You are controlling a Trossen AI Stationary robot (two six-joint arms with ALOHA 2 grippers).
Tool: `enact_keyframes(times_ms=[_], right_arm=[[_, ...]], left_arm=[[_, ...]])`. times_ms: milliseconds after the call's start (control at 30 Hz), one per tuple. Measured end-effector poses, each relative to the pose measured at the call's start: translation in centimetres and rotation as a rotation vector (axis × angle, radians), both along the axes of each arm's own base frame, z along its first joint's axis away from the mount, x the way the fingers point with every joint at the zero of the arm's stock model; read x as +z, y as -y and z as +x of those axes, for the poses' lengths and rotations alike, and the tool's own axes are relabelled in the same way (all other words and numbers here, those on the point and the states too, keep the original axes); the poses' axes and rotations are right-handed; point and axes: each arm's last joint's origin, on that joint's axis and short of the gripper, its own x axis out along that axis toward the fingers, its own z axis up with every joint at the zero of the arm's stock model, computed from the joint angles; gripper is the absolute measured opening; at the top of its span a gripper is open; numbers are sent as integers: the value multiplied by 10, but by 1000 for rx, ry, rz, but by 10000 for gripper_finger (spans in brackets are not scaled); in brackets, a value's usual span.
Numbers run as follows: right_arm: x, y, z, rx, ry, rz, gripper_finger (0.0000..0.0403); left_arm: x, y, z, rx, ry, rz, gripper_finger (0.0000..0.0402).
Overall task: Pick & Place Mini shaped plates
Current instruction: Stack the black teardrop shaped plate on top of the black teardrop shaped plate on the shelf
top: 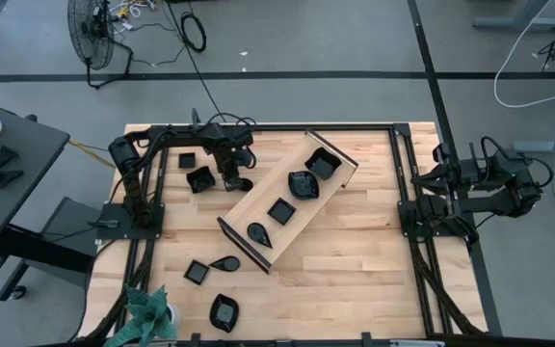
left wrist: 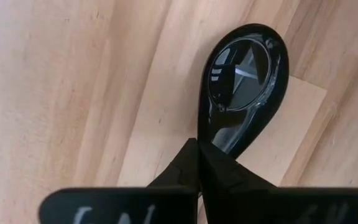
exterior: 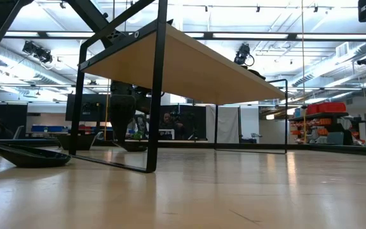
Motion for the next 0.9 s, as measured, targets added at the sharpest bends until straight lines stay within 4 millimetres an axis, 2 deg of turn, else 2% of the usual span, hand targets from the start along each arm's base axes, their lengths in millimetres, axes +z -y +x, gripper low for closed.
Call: enact_keyframes(times_ms=[233, 500, 667, 900], right_arm=[[0, 0, 0, 0, 0, 0, 10], [0, 0, 0, 0, 0, 0, 10], [0, 0, 0, 0, 0, 0, 10], [0, 0, 0, 0, 0, 0, 10]], left_arm=[[1, 2, -1, -2, -15, -9, 2], [13, 1, 0, -2, -30, -7, 1], [27, 2, -5, 10, -25, 19, 1], [56, 5, -18, 66, -3, 79, 1]])
